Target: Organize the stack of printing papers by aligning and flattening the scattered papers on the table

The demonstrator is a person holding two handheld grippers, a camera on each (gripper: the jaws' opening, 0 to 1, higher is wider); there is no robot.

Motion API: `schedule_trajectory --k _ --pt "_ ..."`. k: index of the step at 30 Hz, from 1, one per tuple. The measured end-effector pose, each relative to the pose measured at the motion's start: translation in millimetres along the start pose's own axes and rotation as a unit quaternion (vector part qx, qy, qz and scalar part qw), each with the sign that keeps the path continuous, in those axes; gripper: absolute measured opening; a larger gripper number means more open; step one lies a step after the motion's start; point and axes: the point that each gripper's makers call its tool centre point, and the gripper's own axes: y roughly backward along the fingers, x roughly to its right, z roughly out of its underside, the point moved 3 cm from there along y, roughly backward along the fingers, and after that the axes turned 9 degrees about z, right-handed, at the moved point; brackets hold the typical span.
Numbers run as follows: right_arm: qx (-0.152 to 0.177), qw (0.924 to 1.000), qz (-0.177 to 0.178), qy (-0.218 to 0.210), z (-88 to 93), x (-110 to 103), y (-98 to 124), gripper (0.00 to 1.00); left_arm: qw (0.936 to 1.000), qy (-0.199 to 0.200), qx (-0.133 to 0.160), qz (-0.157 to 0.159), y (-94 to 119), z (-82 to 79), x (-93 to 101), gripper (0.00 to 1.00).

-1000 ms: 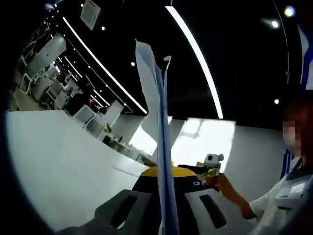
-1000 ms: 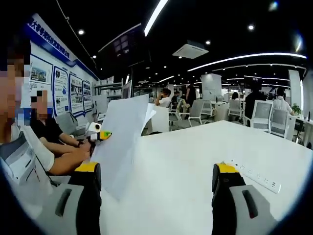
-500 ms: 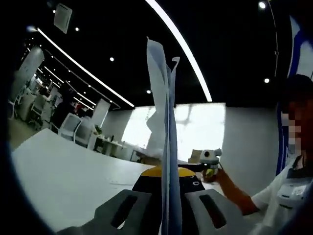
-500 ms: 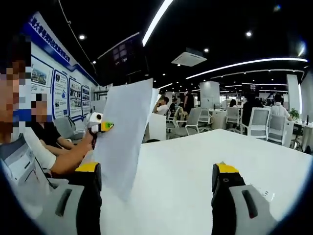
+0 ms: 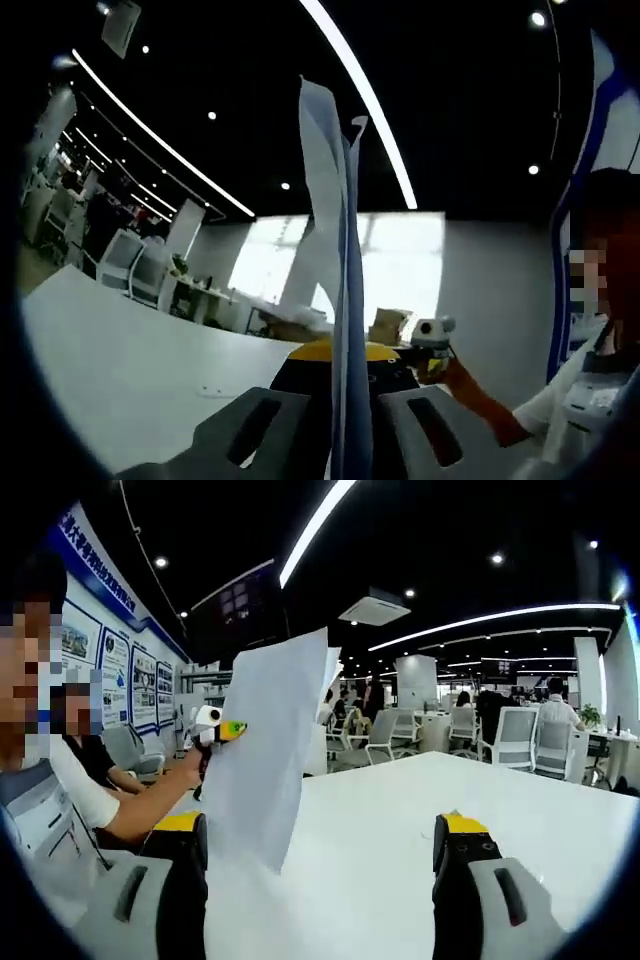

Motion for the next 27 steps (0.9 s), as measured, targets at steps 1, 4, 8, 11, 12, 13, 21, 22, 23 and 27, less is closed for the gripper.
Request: schedule_trajectory --k 1,4,8,11,12,13,21,22,23,27 --pt "0.001 1.0000 0.001 -0.002 0.0 0 0 0.89 1.0000 -0.002 0.000 0.002 -1 -2.7 -2.7 0.06" --pt "0.000 1.0000 0.002 -0.002 0.8 1 0 0.89 0.9997 -0.014 0.013 0.012 -6 -14.7 -6.5 0.06" --pt "-0.008 0.9999 0.006 -0.002 4.7 0 -2 0.89 0.9995 -0.025 0.013 0.015 -2 -31.5 -16.9 0.06" --pt "-0.009 0.9999 0.012 -0.001 5.1 2 -7 0.89 0.9992 -0.026 0.032 0.004 -9 -52.4 -30.6 0.06" --pt "-0.012 0.9999 0.012 -0.001 6.3 2 -7 0.89 0.9991 -0.030 0.030 0.008 -10 -53.3 -29.8 0.06" --pt "-0.016 0.9998 0.009 -0.001 7.5 1 -7 0.88 0.9991 -0.029 0.030 0.008 -10 -53.1 -30.1 0.06" --pt "-0.020 0.9997 0.016 0.004 8.0 4 -7 0.88 0.9997 -0.022 0.008 0.011 -13 -35.2 -41.5 0.06" --pt "-0.021 0.9997 0.016 0.004 8.2 4 -7 0.88 0.9997 -0.020 0.007 0.011 -13 -35.2 -42.1 0.06" --pt "-0.019 0.9997 0.016 0.002 8.0 5 -7 0.88 0.9997 -0.023 -0.002 0.012 -13 -33.3 -41.0 0.06" --pt "-0.017 0.9997 0.015 -0.004 8.2 8 -8 0.88 0.9993 -0.029 -0.009 0.022 -13 -33.8 -35.1 0.06"
